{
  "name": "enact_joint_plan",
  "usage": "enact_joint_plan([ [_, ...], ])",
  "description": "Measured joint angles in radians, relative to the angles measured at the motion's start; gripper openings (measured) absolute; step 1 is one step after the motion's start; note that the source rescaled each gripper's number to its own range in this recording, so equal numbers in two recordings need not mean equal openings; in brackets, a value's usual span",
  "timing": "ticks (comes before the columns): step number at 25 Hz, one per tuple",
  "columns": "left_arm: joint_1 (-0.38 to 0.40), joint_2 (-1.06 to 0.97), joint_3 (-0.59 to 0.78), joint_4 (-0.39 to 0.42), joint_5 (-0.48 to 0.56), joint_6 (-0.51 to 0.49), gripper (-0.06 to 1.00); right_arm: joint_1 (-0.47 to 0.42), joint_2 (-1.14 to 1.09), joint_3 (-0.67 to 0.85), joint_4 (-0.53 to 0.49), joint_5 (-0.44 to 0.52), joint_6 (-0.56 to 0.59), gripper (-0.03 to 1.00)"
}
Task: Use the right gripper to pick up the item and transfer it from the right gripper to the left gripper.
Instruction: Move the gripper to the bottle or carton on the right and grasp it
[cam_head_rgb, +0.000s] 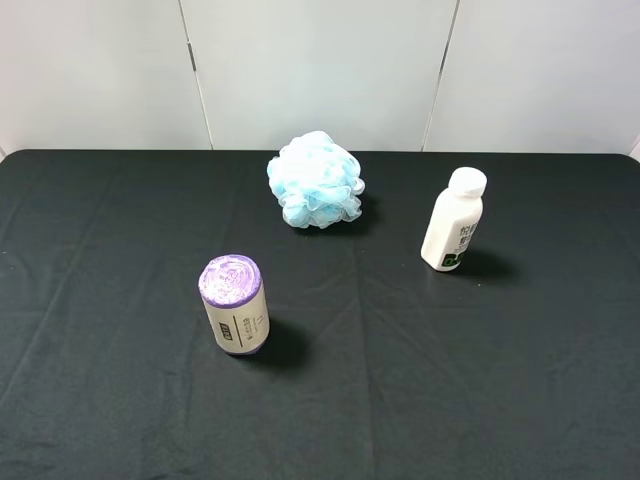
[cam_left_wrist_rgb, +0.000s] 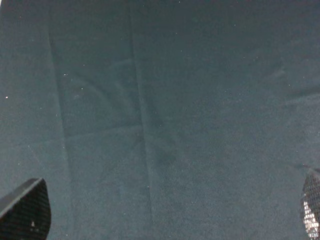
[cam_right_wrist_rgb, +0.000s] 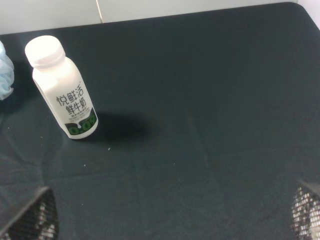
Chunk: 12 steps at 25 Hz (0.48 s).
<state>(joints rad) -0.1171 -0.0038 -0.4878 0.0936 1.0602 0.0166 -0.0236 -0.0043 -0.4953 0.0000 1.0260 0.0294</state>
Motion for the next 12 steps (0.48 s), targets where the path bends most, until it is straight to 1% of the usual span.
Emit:
enact_joint_plan([
  [12, 0.0, 0.0, 0.0, 0.0, 0.0, 0.0, 1.0, 0.0, 0.0, 0.0, 0.0, 0.0, 0.0, 1.0],
])
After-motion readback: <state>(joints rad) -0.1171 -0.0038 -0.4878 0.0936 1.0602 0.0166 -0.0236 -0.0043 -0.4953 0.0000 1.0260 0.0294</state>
